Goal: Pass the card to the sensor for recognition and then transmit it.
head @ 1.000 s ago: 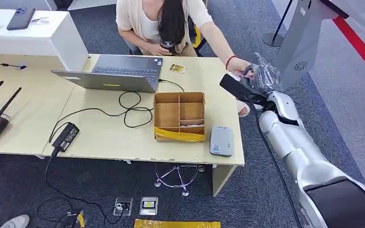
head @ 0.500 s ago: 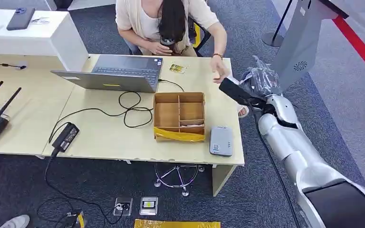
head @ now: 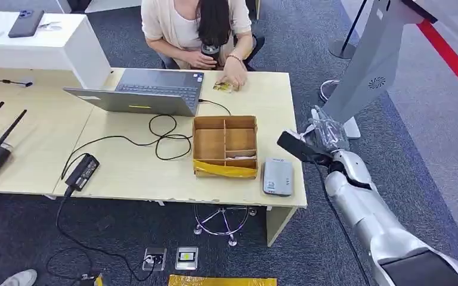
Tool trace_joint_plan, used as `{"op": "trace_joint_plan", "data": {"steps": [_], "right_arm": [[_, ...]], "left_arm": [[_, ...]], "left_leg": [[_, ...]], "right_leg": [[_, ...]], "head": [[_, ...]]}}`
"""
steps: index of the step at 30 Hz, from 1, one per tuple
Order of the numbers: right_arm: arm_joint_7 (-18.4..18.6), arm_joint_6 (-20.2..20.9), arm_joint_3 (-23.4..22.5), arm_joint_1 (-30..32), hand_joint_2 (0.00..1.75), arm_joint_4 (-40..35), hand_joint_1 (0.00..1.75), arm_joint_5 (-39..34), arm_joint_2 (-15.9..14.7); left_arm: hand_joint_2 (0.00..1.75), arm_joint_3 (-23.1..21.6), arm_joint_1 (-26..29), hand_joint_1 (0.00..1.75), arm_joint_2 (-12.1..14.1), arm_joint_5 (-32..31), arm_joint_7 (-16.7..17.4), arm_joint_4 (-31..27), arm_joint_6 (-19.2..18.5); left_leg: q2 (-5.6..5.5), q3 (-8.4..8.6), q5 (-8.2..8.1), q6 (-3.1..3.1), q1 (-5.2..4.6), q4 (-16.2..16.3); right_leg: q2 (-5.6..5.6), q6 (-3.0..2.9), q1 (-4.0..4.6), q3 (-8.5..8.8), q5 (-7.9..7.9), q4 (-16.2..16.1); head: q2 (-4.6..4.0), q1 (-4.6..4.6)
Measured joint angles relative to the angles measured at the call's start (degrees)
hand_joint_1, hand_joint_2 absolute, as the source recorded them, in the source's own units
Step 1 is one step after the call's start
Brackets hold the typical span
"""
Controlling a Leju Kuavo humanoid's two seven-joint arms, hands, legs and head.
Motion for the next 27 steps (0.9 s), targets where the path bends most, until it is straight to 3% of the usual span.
{"op": "trace_joint_plan", "data": {"steps": [27], "right_arm": [[-1.18, 1.16, 0.92, 5.36, 1.75, -1.86, 1.75, -2.86, -2.47]], "left_arm": [[0.0, 0.0, 0.06, 0.0, 0.2, -0.04, -0.15, 0.0, -0.22]], "left_leg": [[0.04, 0.01, 0.0, 0.0, 0.0, 0.0]], "right_leg": [[0.08, 0.0, 0.0, -0.01, 0.0, 0.02]], "head": [[0.02, 0.0]]}}
